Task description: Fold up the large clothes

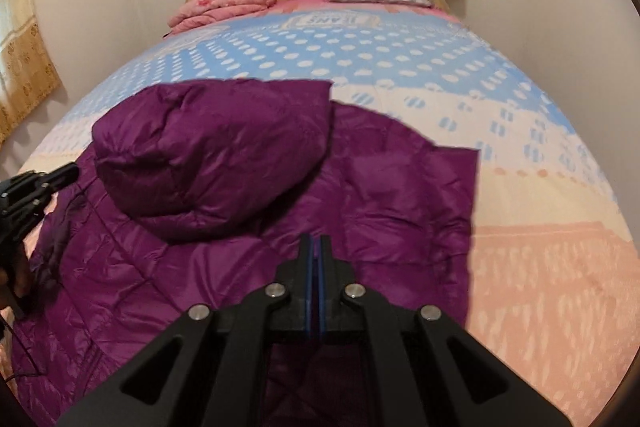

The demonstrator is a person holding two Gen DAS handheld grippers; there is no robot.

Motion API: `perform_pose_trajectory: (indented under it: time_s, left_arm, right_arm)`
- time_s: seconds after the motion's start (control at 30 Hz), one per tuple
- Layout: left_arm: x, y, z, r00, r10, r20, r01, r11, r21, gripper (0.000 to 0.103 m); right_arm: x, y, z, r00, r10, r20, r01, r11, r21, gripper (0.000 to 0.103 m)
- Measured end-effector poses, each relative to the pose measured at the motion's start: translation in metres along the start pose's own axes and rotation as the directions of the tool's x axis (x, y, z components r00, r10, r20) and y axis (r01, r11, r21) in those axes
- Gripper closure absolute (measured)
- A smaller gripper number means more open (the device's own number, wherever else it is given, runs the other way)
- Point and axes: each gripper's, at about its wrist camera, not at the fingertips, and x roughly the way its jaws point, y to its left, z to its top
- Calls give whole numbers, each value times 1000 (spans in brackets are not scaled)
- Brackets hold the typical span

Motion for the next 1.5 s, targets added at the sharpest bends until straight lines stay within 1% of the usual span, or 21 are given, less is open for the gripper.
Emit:
perform_pose_trajectory:
  time_s: [0.03,0.07,0.1,0.13,0.17,0.2,0.27,0.3,0.33,0.4,0.47,0.5,0.6,0.73,0.83,0.93,1.07,1.13,1.23,1.37,1.5]
  left_arm:
    - [-3,7,6,1000,11,-1,-11,999,-32,99]
    - [-5,13,12,1000,18,1,-18,998,-64,91]
    - [-6,19,20,1000,25,6,-24,995,-99,81]
    - [-7,23,26,999,31,11,-30,992,-124,44]
    - [-9,27,34,998,53,29,-48,985,-166,9]
    - [-13,30,39,995,79,60,-65,977,-203,2]
    - [-18,29,52,986,90,142,-49,962,-268,1]
    - [-14,25,60,987,81,139,-41,961,-273,1]
    - [-4,20,70,989,99,111,-66,960,-271,1]
    - [20,5,84,987,161,31,-150,964,-218,1]
    - [40,-9,85,977,211,-24,-212,964,-160,1]
    - [49,-15,82,979,199,-53,-205,969,-136,1]
    - [67,-34,55,975,173,-142,-184,981,-65,1]
    - [78,-52,6,966,167,-196,-166,986,22,1]
    - [79,-49,-5,972,131,-197,-139,990,-28,1]
    - [79,-50,-4,970,128,-207,-136,991,-22,1]
    - [55,-45,16,978,137,-157,-145,989,-41,1]
    - [36,-37,33,986,139,-87,-146,986,-84,1]
    - [25,-23,62,985,173,-21,-174,973,-154,1]
    - [56,-23,80,965,252,-70,-261,947,-188,1]
    - [93,-43,66,955,267,-133,-286,946,-155,1]
  right_arm:
    - [-4,-3,3,1000,8,5,-8,1000,14,93]
    - [-8,-5,4,1000,10,11,-10,1000,26,68]
    - [-12,-5,4,1000,12,25,-13,999,35,25]
    - [-18,-4,4,998,12,57,-15,999,45,10]
    - [-25,-1,9,996,9,94,-13,999,46,5]
    - [-26,3,12,995,4,97,-8,999,37,7]
    - [-25,12,23,995,10,104,-15,999,43,10]
    - [-23,16,28,994,23,111,-30,998,64,10]
    - [-20,19,32,993,25,116,-35,996,86,11]
    - [-11,29,46,994,23,110,-34,995,97,29]
    - [6,40,60,998,27,64,-34,995,98,40]
    - [15,43,64,998,43,39,-47,993,112,47]
    - [42,55,60,994,73,-85,-65,994,86,51]
    - [64,69,25,982,25,-185,-31,999,-28,53]
    - [69,66,4,981,23,-193,-30,999,-34,53]
    - [67,68,-1,982,2,-187,-14,998,-63,54]
    - [53,65,6,979,16,-204,-27,998,-51,54]
    - [34,60,15,987,35,-156,-38,999,-15,54]
    - [9,51,33,999,-13,-47,15,999,40,53]
    - [20,40,56,993,-118,23,113,980,164,53]
    - [62,46,56,988,-153,-7,151,966,208,52]
